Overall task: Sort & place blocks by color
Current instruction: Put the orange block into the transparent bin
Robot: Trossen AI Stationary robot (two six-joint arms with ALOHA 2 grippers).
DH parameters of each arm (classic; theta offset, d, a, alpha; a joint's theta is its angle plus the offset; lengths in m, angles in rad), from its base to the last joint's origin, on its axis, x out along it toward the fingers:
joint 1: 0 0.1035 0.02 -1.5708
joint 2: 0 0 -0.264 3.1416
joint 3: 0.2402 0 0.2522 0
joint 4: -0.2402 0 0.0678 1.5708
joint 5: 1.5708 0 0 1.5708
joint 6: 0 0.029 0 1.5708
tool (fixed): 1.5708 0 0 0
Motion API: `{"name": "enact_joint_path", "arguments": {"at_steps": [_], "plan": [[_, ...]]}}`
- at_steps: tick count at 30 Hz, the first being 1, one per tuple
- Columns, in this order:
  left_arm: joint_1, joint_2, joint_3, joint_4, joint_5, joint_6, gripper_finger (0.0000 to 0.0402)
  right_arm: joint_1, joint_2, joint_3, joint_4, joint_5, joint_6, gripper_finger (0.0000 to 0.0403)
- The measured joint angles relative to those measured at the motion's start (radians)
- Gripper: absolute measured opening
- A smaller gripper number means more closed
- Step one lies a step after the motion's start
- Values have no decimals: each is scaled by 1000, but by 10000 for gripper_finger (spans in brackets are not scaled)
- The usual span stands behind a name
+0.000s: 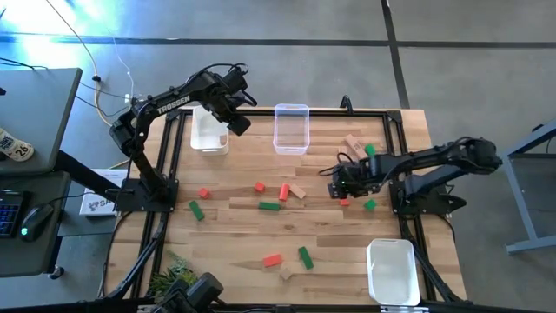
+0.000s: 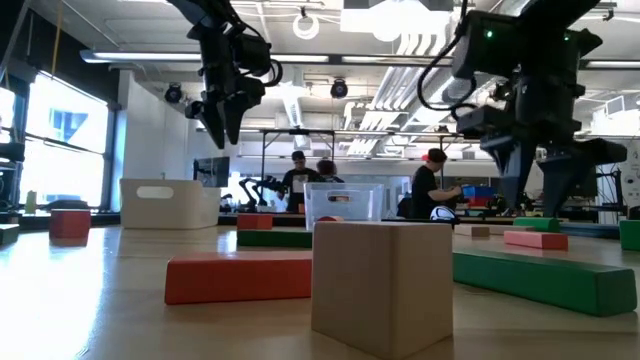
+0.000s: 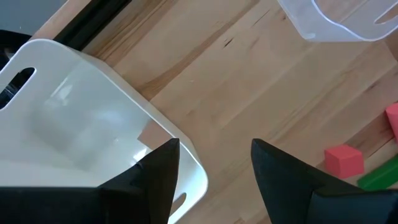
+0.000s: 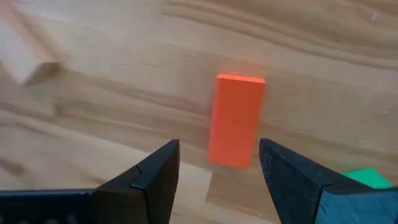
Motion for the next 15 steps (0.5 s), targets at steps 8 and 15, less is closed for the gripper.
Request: {"name": "enact_joint_path", "arguments": {"at_steps": [8,15], "plan": [[0,0,0,0,-3,0,186,0,108,0,14,-15,-1,209],[0,0,0,0,-3,0,186,0,177,5,43,-34,3,201]]}}
